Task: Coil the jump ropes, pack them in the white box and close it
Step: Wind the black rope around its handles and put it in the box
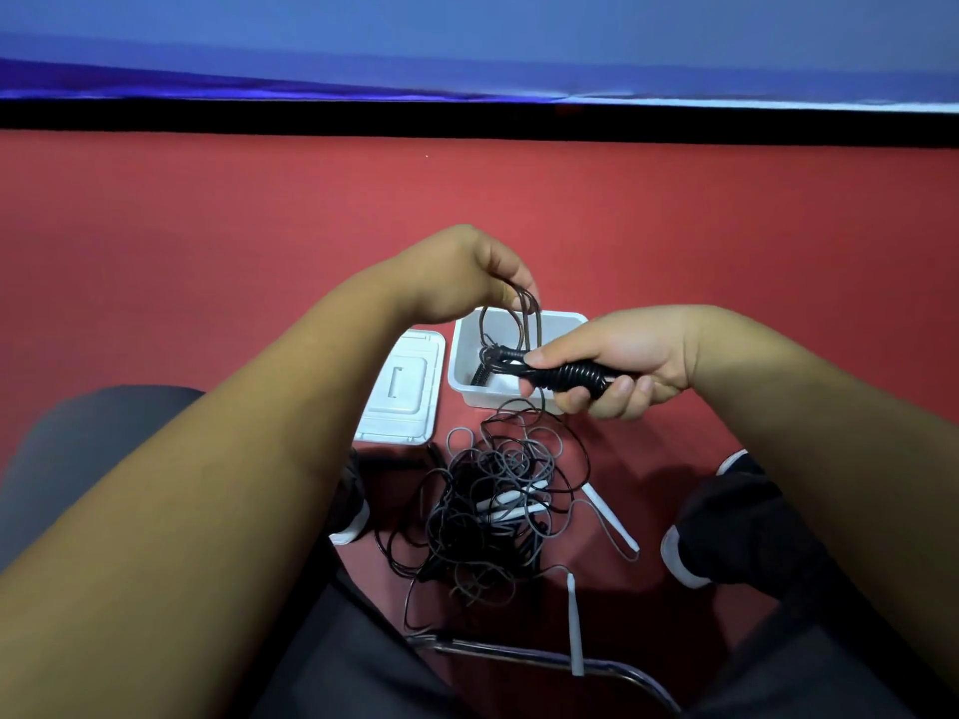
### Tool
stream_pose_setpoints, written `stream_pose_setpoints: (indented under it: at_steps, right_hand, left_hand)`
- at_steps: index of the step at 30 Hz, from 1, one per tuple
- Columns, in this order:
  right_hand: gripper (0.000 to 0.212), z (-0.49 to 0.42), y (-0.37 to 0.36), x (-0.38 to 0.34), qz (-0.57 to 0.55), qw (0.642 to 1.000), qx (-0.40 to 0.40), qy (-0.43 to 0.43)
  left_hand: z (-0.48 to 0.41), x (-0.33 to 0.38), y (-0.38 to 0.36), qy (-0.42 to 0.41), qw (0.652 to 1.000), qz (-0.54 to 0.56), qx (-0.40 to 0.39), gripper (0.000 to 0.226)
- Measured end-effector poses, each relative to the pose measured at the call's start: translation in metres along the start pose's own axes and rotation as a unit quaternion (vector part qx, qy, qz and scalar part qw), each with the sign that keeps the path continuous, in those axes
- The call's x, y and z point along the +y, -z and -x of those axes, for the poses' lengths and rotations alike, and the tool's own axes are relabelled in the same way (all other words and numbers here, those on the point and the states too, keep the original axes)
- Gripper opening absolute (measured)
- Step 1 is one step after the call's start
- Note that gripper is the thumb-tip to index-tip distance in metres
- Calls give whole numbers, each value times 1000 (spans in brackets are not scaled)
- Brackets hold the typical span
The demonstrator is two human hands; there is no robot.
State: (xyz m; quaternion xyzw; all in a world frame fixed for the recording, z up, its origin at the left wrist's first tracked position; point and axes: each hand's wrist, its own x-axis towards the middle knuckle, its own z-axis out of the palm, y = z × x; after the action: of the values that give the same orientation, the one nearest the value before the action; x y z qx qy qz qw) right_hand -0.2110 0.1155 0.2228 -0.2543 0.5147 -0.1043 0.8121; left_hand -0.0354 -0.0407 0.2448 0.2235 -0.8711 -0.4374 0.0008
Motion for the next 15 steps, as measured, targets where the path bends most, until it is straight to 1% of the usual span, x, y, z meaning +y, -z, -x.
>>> stream_pose_setpoints:
  at_steps: [3,5,8,10,13,15]
  right_hand:
    - [38,2,8,-1,15,998,58,6]
    - [34,3,14,-1,20,994,109,18]
    - [31,-2,20,-2,9,974,220,45]
    - [29,-7,21,-1,-3,959,272,77]
    - [30,-12,16,-3,-26,945,302,122]
    - [34,-13,13,-7,-45,938,309,148]
  left_hand:
    - [2,4,1,-2,1000,0,7,18]
    - [3,7,3,-1,1000,-10,15,18]
    - [3,7,7,12,997,-69,14,23]
    - [2,4,6,27,994,-108,11,24]
    - [0,-3,2,61,989,-137,19,24]
    - [-1,-7,1,85,987,-137,15,23]
